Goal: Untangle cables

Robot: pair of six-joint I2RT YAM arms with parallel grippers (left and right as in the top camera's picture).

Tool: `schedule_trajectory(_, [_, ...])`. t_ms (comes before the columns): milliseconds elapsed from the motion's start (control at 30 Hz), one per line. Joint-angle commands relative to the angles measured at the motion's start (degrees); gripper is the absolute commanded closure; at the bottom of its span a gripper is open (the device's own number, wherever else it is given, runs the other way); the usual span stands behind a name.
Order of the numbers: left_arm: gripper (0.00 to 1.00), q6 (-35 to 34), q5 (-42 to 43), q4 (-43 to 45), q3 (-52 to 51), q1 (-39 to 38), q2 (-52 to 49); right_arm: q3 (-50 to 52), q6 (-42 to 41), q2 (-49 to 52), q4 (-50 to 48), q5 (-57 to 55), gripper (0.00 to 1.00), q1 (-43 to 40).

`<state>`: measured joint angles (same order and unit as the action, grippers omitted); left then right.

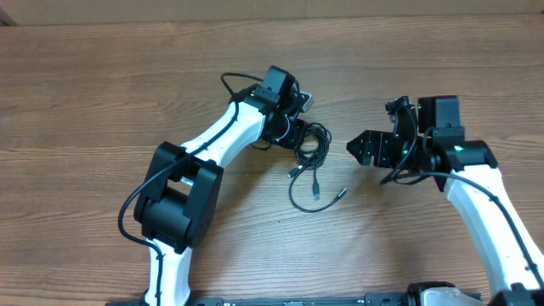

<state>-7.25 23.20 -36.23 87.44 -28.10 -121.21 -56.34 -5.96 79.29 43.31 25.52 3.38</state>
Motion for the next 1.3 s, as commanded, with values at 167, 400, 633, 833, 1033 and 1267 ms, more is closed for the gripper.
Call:
schedule_trajectory(167, [0.96, -8.9, 9.9, -0.8, 1.6, -0.2, -0.5, -1.6, -0.1, 8.7, -5.6, -0.3, 0.43, 4.4])
schedule_trajectory(400, [0.96, -8.8, 9.2, -1.2, 1.6, -0.5, -0.5, -1.6, 0.0, 15.2, -13.7, -10.2, 0.56, 9.9])
schedule_trajectory(633, [0.96, -8.9, 7.6, -1.7, 1.6, -0.8, -0.5, -1.5, 0.0, 19.9, -16.3, -15.6, 0.60, 13.7])
schedule_trajectory(833, [0.96, -8.9, 6.1, -2.1, 1.6, -0.9, -0.5, -1.5, 0.0, 22.1, -17.6, -13.7, 0.64, 13.7])
schedule_trajectory(1033, [0.96, -8.9, 5.5, -2.1, 1.6, -0.9, -0.5, -1.4, -0.1, 22.6, -17.4, -13.7, 0.78, 13.7])
schedule_trajectory(1267, [0.96, -9.1, 1.7, -2.3, 1.5, -0.9, -0.5, -1.0, 0.0, 22.6, -17.1, -12.3, 0.69, 13.7])
